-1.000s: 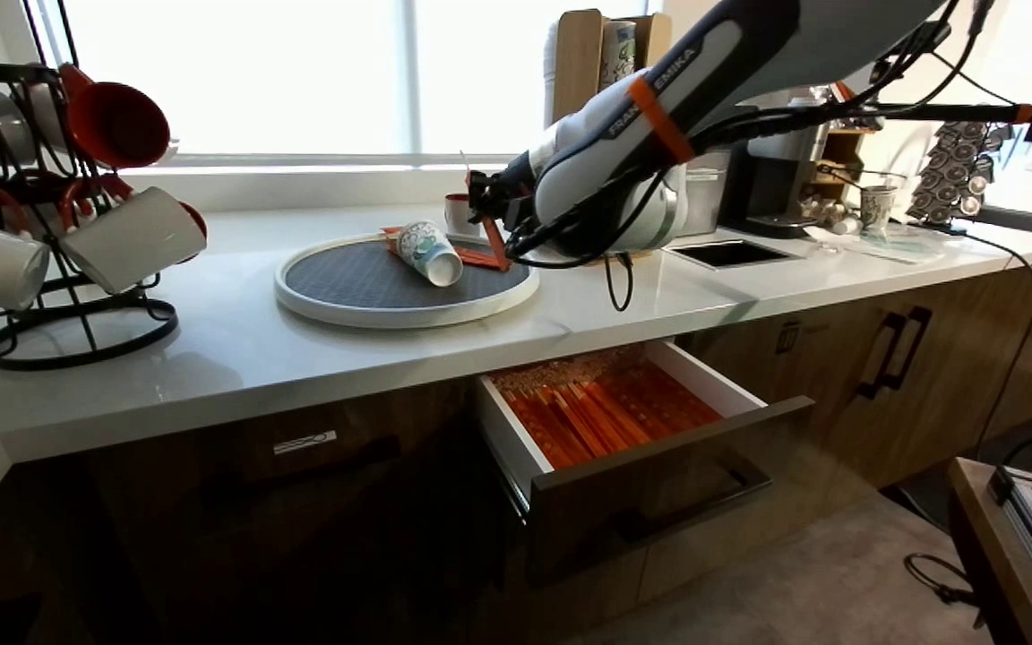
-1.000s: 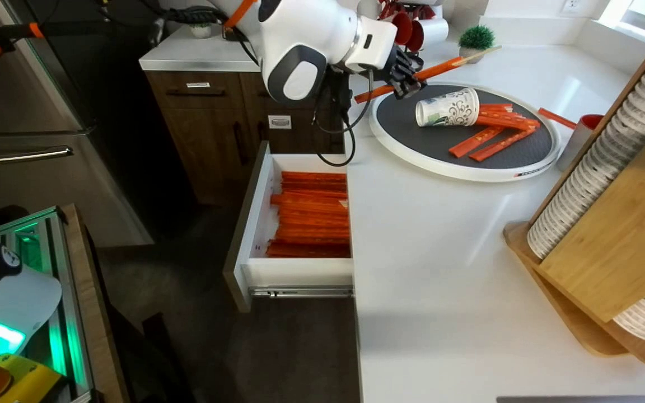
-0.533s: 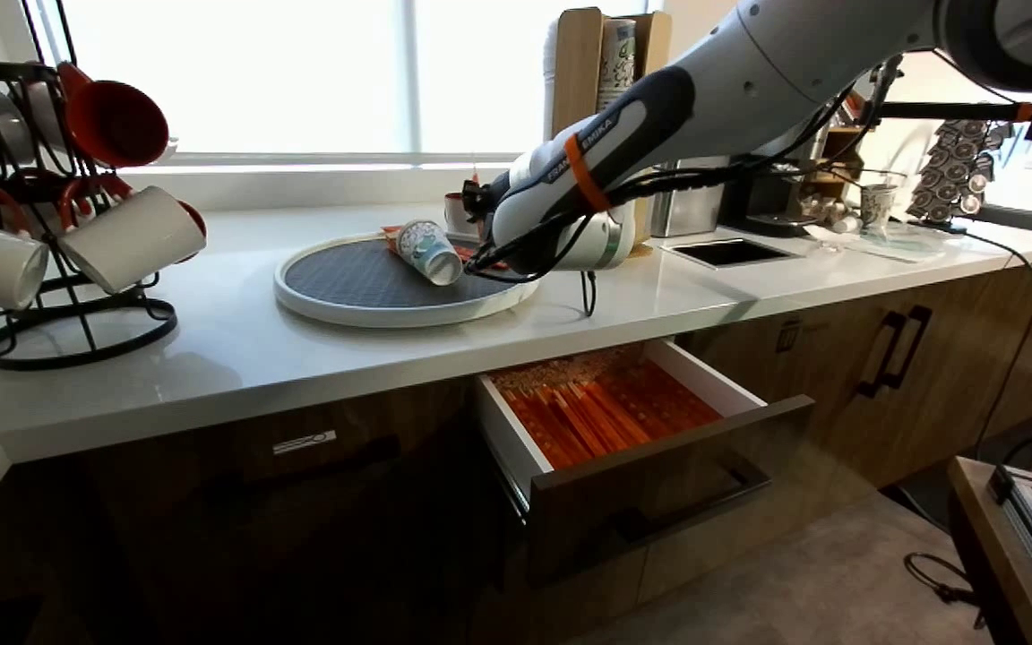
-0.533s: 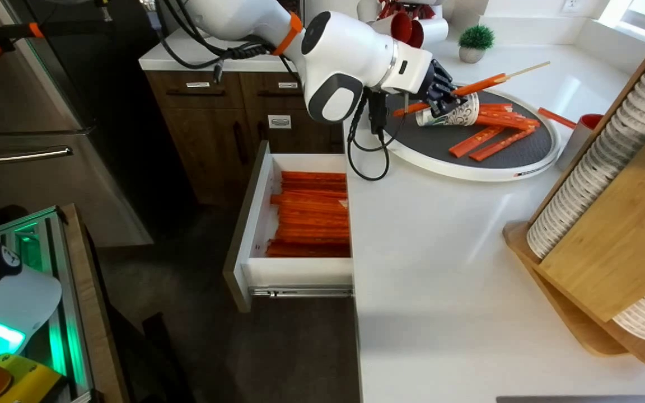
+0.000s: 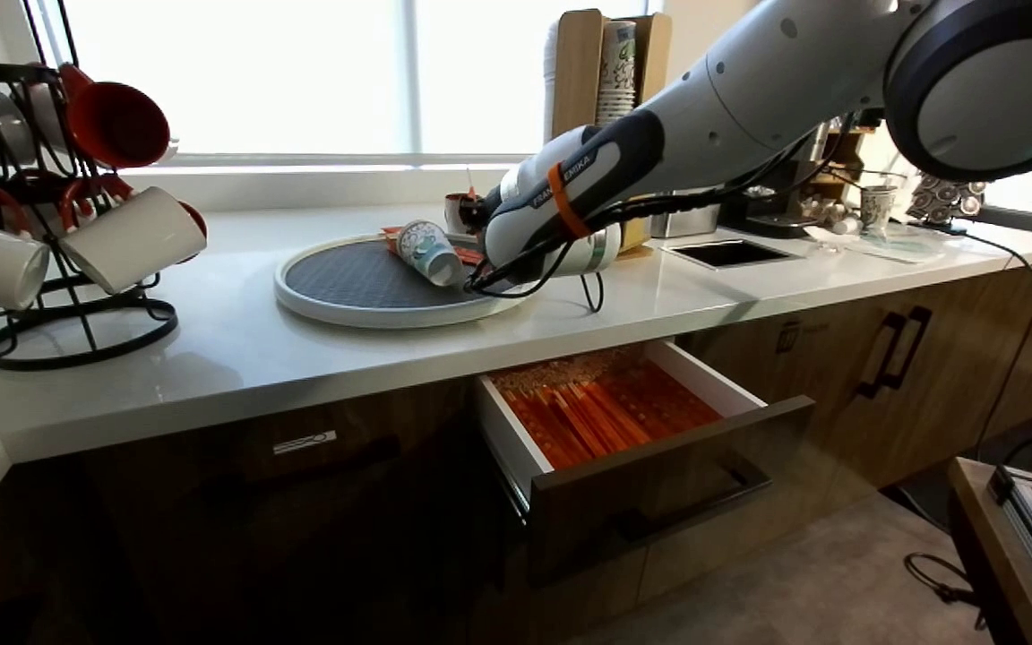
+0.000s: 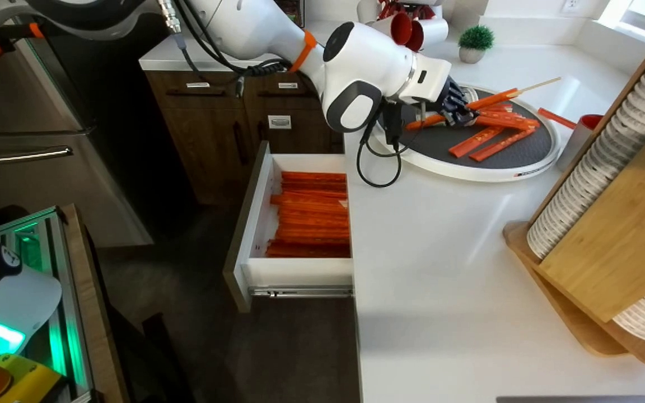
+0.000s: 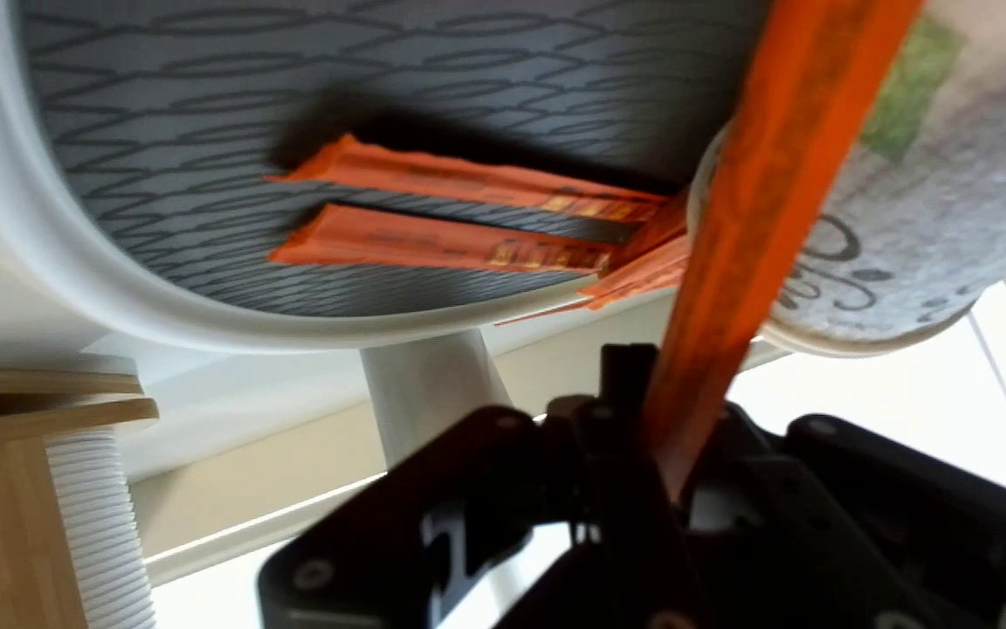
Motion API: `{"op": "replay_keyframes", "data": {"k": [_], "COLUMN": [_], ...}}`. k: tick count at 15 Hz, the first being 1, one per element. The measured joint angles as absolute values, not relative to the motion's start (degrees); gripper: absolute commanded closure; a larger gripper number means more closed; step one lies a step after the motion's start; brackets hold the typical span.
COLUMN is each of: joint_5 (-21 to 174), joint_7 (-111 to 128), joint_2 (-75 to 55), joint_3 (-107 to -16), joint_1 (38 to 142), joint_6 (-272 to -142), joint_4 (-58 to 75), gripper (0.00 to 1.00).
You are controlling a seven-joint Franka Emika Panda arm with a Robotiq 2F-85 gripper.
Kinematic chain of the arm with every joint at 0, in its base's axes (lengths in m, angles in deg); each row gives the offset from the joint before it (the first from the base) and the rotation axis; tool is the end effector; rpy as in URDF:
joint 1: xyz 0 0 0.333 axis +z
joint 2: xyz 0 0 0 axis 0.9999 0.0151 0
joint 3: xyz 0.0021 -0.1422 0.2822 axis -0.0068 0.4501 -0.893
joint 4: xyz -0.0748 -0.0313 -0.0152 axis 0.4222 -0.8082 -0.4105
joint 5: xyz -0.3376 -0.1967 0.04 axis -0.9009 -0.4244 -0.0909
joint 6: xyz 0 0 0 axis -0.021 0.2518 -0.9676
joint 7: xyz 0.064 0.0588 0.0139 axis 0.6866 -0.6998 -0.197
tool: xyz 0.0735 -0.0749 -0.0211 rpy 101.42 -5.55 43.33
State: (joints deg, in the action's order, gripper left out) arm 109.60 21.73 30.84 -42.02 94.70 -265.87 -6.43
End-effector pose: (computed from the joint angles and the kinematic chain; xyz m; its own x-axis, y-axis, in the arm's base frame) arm 0.7530 -0.1809 0.2814 0.2066 -0.5110 0.8344 -0.5575 -0.7623 -0.3288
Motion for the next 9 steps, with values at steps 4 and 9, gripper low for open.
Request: {"op": "replay_keyframes", "data": {"k": [4,9], "joint_5": [109.6,108.5], "joint_7": [21.7,20.9], "joint_2": [32.4,32.1], "joint_3": [-39.7,-39.8], "joint_1": [95.6,96.2], "joint_6": [-263.1,-262.8], "joint_4": [-8.0,-9.1], "gripper": [0.39,0.02]}}
